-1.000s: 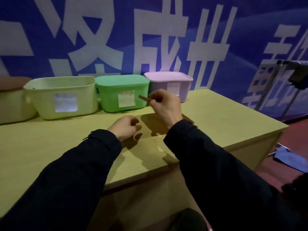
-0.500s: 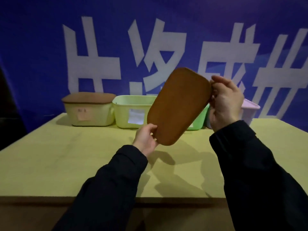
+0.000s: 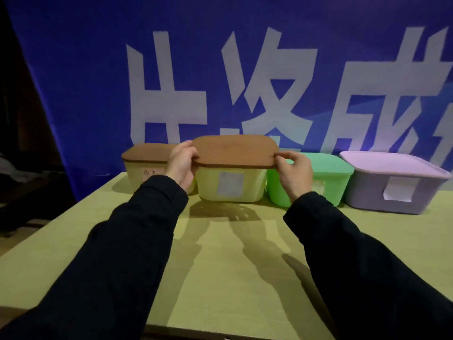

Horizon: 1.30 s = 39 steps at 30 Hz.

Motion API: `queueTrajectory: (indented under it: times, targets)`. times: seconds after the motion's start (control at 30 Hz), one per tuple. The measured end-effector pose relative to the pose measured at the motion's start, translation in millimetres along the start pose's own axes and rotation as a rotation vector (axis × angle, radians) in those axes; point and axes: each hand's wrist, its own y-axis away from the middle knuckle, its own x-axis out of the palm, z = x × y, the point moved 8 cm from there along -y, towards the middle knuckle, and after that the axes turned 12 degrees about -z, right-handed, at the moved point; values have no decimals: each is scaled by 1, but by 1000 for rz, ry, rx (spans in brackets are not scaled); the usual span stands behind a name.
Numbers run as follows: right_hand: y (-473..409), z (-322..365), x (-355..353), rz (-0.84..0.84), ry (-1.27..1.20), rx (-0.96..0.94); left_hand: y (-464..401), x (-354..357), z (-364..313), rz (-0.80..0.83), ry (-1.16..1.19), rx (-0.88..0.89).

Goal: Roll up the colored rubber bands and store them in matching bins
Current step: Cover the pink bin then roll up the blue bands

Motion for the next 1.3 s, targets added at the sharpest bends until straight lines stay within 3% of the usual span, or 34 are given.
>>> queueTrajectory:
  times: [0.13,0.37,0.6,0.77,0.97,1.17,1.3]
  targets:
    - [-11,0,33,70,97,-105,-30,7,4,36,-470,194]
    - [-22,-27,77,178,433,-310,-57,19,27,103,-998,502]
    - [-16,-29,86,139,692,-522,-64,23,47,131,-1174,615]
    - [-14,-31,102,240,777,-582,-63,27,51,144,-1502,774]
    - [-21,-25,125,381,751,-517,-64,31,57,143,-1578,895]
    - [-38,-18,133,397,874,-555,-62,29,44,58,-1385,884]
    - [-49,-29,154,564,782,-313,-63,35,47,16,-1390,870]
